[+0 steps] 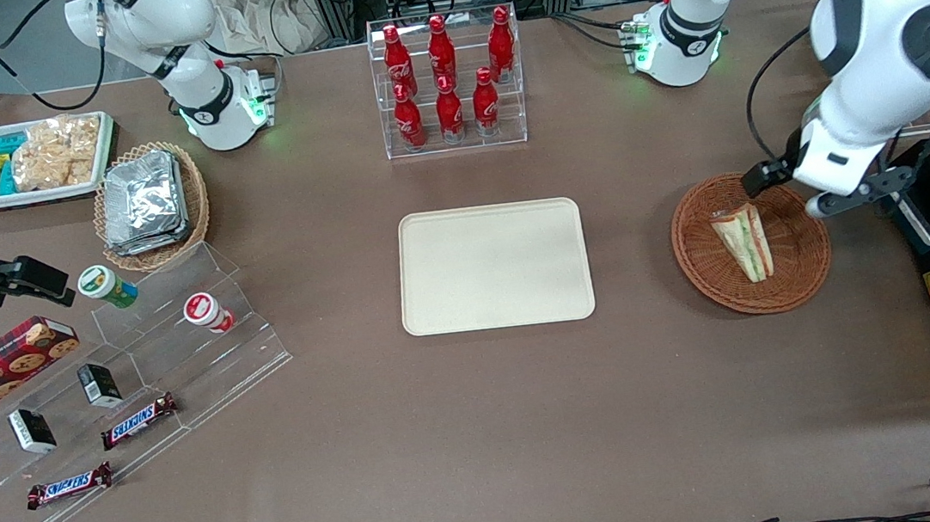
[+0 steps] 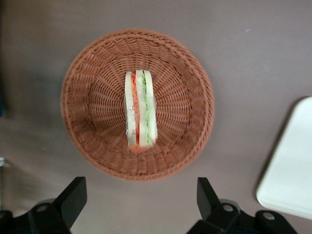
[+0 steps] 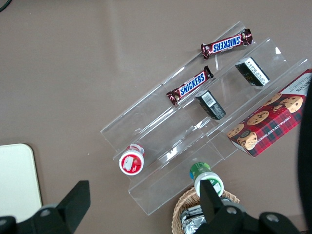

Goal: Place sandwich from basket to tray
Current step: 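Move the left gripper over the wrapped sandwich in the wicker basket, then lower the left gripper and close it on the sandwich's wrapped edge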

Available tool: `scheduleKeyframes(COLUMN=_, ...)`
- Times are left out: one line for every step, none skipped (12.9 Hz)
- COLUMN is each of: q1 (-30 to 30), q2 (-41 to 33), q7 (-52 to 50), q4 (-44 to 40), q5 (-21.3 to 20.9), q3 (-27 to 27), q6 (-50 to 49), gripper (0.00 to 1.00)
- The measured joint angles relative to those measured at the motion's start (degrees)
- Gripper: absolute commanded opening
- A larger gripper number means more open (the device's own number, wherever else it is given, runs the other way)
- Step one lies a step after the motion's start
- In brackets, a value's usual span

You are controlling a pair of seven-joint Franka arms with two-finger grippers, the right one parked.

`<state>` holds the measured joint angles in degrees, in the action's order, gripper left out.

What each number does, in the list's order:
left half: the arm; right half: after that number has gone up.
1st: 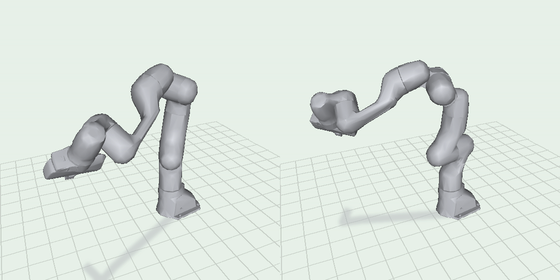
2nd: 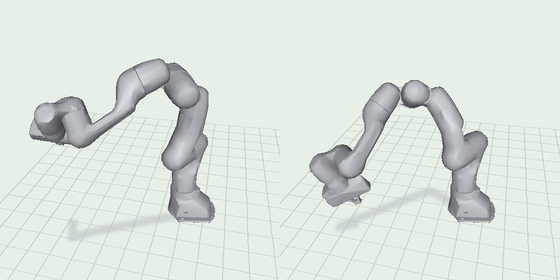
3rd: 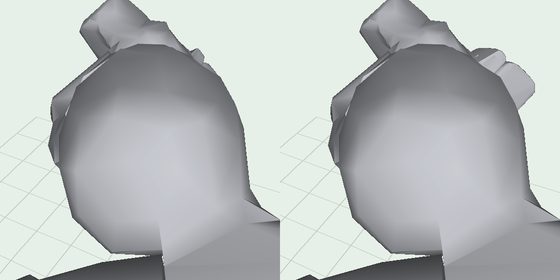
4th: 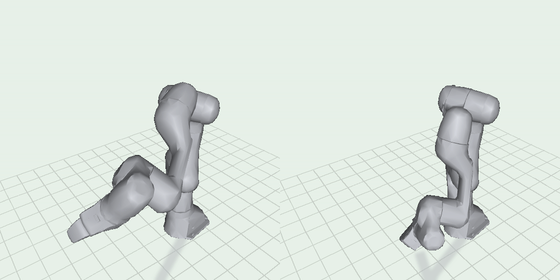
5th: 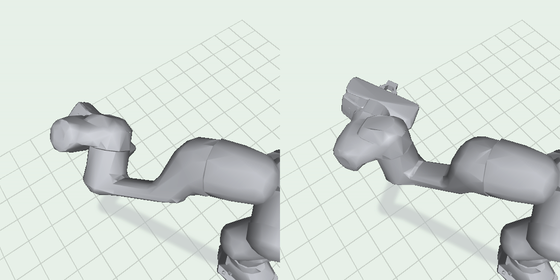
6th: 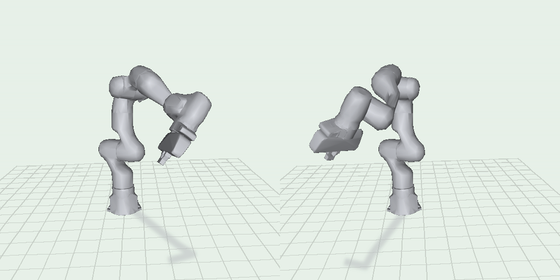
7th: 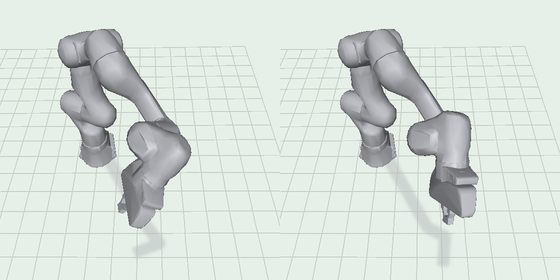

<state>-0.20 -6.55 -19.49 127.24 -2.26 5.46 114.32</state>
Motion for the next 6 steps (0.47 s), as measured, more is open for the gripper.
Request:
scheduleKeyframes(q1=-0.34, q2=0.87, q7=-0.43, q4=2.99, q5=-0.23, q3=-0.27, q6=4.77, gripper=1.0)
scheduleKeyframes(q1=-0.52, q2=2.31, q7=-0.53, q4=5.5, q5=-0.53, q3=-1.13, q6=9.86, gripper=1.0)
scheduleKeyframes(q1=-0.7, q2=4.42, q7=-0.53, q4=7.63, q5=-1.08, q3=-2.3, q6=15.32, gripper=1.0)
scheduleKeyframes(q1=-0.81, q2=6.95, q7=-0.53, q4=9.3, q5=-1.34, q3=-3.24, q6=20.31, gripper=1.0)
scheduleKeyframes(q1=-0.87, q2=9.65, q7=-0.53, q4=10.34, q5=-1.38, q3=-3.74, q6=24.06, gripper=1.0)
scheduleKeyframes(q1=-0.87, q2=12.42, q7=-0.53, q4=10.69, q5=-1.38, q3=-3.97, q6=26.33, gripper=1.0)
